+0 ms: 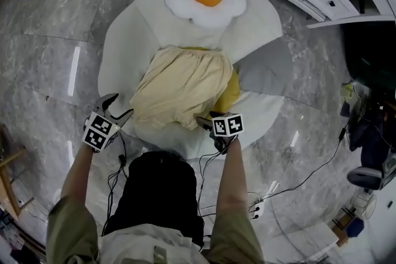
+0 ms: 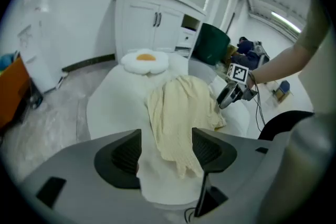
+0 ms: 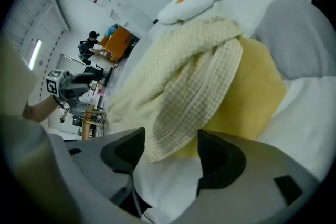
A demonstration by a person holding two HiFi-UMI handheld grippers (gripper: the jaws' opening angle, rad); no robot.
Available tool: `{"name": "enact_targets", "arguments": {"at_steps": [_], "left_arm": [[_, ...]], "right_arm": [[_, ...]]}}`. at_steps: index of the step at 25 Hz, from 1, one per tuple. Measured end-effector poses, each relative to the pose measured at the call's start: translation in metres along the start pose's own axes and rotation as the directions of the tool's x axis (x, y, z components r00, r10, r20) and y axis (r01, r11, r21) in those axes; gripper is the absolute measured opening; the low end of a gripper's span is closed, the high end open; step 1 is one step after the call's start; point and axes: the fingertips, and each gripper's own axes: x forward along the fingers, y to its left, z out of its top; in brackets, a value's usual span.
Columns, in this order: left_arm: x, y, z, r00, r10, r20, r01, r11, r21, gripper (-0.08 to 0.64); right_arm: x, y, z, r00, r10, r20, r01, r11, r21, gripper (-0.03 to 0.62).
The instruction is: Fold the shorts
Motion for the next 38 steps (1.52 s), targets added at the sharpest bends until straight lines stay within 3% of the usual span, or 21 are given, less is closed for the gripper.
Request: {"name": "enact_targets", "arguments": {"at_steps": [2, 5, 6, 10, 11, 15, 17, 20, 22, 26, 30, 34, 38], "left_arm": [[-0.002, 0.008, 0.041, 0.999, -0.027, 0.025, 0.022, 0.986, 0.165, 0.291], [0.019, 0.011, 0.098, 0.996, -0.09, 0.0, 0.083, 0.917, 0.391, 0.291], [0.031, 0.009, 0.116, 0.994, -0.105, -0.026, 0.105, 0.882, 0.459, 0.291], [0.097, -0.013, 0.175, 0.986, -0.091, -0.138, 0.162, 0.698, 0.697, 0.291], [0.115, -0.022, 0.184, 0.983, -0.09, -0.163, 0.181, 0.659, 0.73, 0.291], [0.181, -0.056, 0.215, 0.97, -0.096, -0.225, 0.239, 0.566, 0.789, 0.291], [0.211, -0.068, 0.227, 0.967, -0.089, -0.24, 0.249, 0.545, 0.801, 0.291], [0.248, -0.08, 0.243, 0.964, -0.088, -0.25, 0.256, 0.558, 0.79, 0.291], [0.268, -0.086, 0.25, 0.961, -0.076, -0.264, 0.261, 0.552, 0.792, 0.291], [0.296, -0.096, 0.257, 0.951, -0.036, -0.307, 0.284, 0.498, 0.819, 0.287], [0.31, -0.117, 0.251, 0.934, -0.085, -0.346, 0.345, 0.467, 0.815, 0.27], [0.321, -0.128, 0.239, 0.924, -0.07, -0.377, 0.372, 0.395, 0.84, 0.27], [0.332, -0.126, 0.23, 0.917, -0.031, -0.397, 0.378, 0.383, 0.843, 0.27]], "right_arm": [[0.012, 0.006, -0.003, 0.999, -0.002, 0.044, 0.001, 1.0, 0.022, 0.299], [0.018, 0.004, -0.002, 0.994, -0.056, 0.098, 0.051, 0.997, 0.057, 0.298], [0.017, 0.002, -0.002, 0.991, -0.077, 0.106, 0.071, 0.996, 0.062, 0.293], [0.01, -0.003, -0.005, 0.985, -0.094, 0.143, 0.081, 0.992, 0.097, 0.049], [0.009, -0.001, -0.006, 0.985, -0.072, 0.158, 0.056, 0.993, 0.109, 0.04], [-0.003, 0.002, -0.008, 0.979, -0.034, 0.199, 0.018, 0.997, 0.08, 0.034], [-0.012, 0.001, -0.012, 0.976, -0.033, 0.216, 0.019, 0.998, 0.065, 0.034], [-0.025, -0.002, -0.021, 0.97, -0.038, 0.24, 0.021, 0.997, 0.073, 0.034], [-0.034, -0.005, -0.028, 0.968, -0.058, 0.244, 0.04, 0.996, 0.079, 0.034], [-0.055, -0.014, -0.043, 0.964, -0.105, 0.243, 0.084, 0.992, 0.095, 0.034], [-0.075, -0.024, -0.061, 0.957, -0.133, 0.257, 0.096, 0.984, 0.15, 0.032], [-0.084, -0.028, -0.076, 0.958, -0.131, 0.257, 0.09, 0.982, 0.163, 0.034], [-0.08, -0.025, -0.074, 0.963, -0.115, 0.244, 0.09, 0.99, 0.111, 0.032]]}}
